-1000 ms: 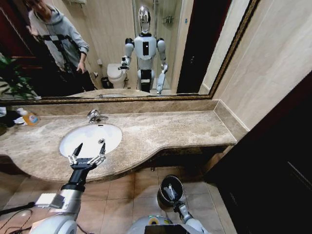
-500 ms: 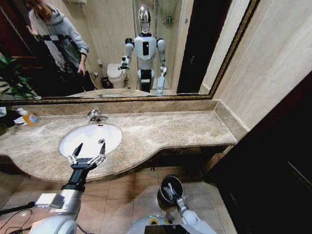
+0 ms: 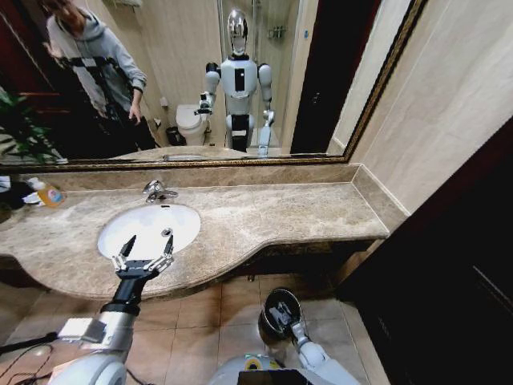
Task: Pick up the trash from the sink and place it in the trash bin.
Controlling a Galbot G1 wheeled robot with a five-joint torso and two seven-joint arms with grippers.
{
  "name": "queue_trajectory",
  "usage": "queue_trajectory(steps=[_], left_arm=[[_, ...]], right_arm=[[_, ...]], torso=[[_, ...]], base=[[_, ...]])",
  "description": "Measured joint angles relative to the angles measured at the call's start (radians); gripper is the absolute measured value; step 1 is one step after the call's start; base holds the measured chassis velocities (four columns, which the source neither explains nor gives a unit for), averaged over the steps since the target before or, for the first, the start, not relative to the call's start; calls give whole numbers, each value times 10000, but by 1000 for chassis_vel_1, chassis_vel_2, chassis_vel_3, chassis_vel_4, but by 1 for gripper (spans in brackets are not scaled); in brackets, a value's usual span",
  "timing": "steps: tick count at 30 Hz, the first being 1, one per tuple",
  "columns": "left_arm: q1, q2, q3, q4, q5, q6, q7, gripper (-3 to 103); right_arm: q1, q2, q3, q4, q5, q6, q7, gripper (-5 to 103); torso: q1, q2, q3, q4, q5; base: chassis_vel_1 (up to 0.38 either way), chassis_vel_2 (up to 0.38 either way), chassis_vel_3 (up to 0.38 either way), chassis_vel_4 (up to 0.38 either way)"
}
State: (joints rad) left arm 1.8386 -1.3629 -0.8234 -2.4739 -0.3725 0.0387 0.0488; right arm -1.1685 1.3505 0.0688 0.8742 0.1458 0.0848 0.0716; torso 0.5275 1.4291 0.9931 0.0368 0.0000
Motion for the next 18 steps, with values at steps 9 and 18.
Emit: queue_trajectory(steps=[9, 18], left_arm=[[0, 0, 0, 0, 0, 0, 0, 100], [0, 0, 0, 0, 0, 0, 0, 100]], right_arm=[[-766, -250, 476, 1041, 113, 123, -82, 94], [-2951, -1078, 1625, 5506, 791, 656, 438, 100]], torso=[[0, 0, 0, 0, 1], [0, 0, 0, 0, 1]], base=[[0, 0, 0, 0], [0, 0, 0, 0]])
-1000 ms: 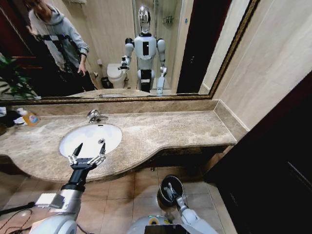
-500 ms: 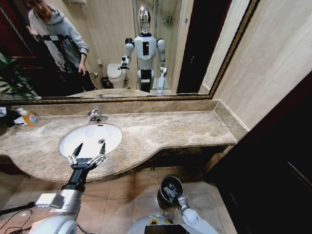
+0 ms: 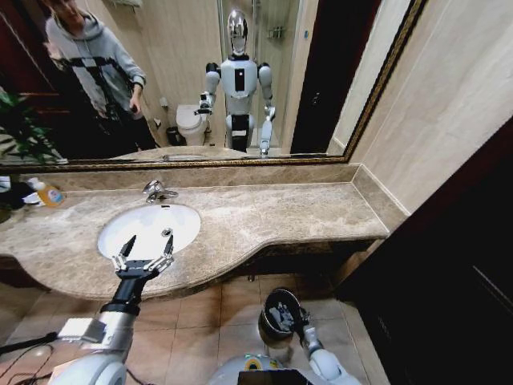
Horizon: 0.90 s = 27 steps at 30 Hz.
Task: Pick up the trash from the sink and place it in the trash bin.
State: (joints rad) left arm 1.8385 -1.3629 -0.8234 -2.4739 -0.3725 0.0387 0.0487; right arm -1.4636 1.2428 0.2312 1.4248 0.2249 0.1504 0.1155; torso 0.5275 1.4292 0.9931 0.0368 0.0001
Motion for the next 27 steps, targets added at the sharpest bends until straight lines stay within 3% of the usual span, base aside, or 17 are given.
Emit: queue_trajectory(steps=[2, 5, 8, 12, 22, 27], left_arm=[[0, 0, 0, 0, 0, 0, 0, 100], [0, 0, 1, 0, 0, 0, 4, 100], [0, 0, 0, 0, 0, 0, 0, 100], [1, 0, 0, 0, 0, 0, 1, 100], [0, 0, 0, 0, 0, 0, 1, 100], [0, 0, 0, 0, 0, 0, 0, 100]], right_arm=[[-1028, -280, 562, 2217, 473, -102, 118, 100], [-1410, -290, 847, 3015, 533, -145, 119, 100], [-2693, -199, 1850, 5777, 570, -257, 108, 100], [-3183, -21, 2337, 7354, 599, -433, 108, 100], [-2354, 520, 2797, 9771, 395, -1517, 309, 100], [-1986, 594, 3137, 9891, -410, -1383, 35, 100]], torso=[[0, 0, 0, 1, 1], [0, 0, 0, 0, 0], [-1, 1, -1, 0, -3], [0, 1, 0, 0, -1], [0, 0, 0, 1, -1], [0, 0, 0, 1, 0]], base=[[0, 0, 0, 0], [0, 0, 0, 0], [0, 0, 0, 0], [0, 0, 0, 0], [0, 0, 0, 0], [0, 0, 0, 0]])
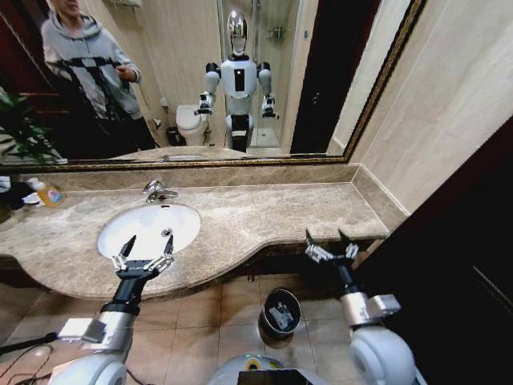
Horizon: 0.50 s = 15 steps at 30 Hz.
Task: Pick up the trash from the sink and place it in the trash bin.
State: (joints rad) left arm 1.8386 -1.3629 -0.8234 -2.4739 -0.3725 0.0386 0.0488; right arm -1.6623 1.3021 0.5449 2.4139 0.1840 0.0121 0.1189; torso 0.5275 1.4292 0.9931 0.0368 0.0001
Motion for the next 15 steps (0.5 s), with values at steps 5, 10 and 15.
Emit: queue_trajectory(steps=[5, 10, 15], left_arm=[[0, 0, 0, 0, 0, 0, 0, 100], [0, 0, 0, 0, 0, 0, 0, 100], [0, 0, 0, 0, 0, 1, 0, 100]], right_arm=[[116, -112, 106, -118, 77, 65, -211, 100], [152, -214, 71, -144, 270, -12, -309, 100], [-58, -259, -171, -62, 116, -127, -437, 100]], torso=[[0, 0, 0, 0, 0], [0, 0, 0, 0, 0], [0, 0, 0, 0, -1]], base=[[0, 0, 0, 0], [0, 0, 0, 0], [0, 0, 0, 0]])
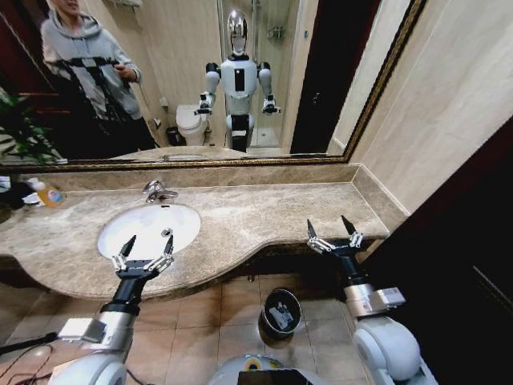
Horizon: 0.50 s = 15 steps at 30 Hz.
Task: Pick up the trash from the sink and place it in the trash bin.
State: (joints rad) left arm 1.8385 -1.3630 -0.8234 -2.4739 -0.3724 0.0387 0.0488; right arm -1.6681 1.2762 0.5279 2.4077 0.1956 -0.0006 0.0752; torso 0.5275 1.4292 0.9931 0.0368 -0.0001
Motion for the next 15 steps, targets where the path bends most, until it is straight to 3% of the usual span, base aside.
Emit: queue_trajectory(steps=[15], left_arm=[[0, 0, 0, 0, 0, 0, 0, 100]], right_arm=[[-19, -9, -26, 1, -27, -14, -15, 100]], torso=[[0, 0, 0, 0, 1]], base=[[0, 0, 0, 0]])
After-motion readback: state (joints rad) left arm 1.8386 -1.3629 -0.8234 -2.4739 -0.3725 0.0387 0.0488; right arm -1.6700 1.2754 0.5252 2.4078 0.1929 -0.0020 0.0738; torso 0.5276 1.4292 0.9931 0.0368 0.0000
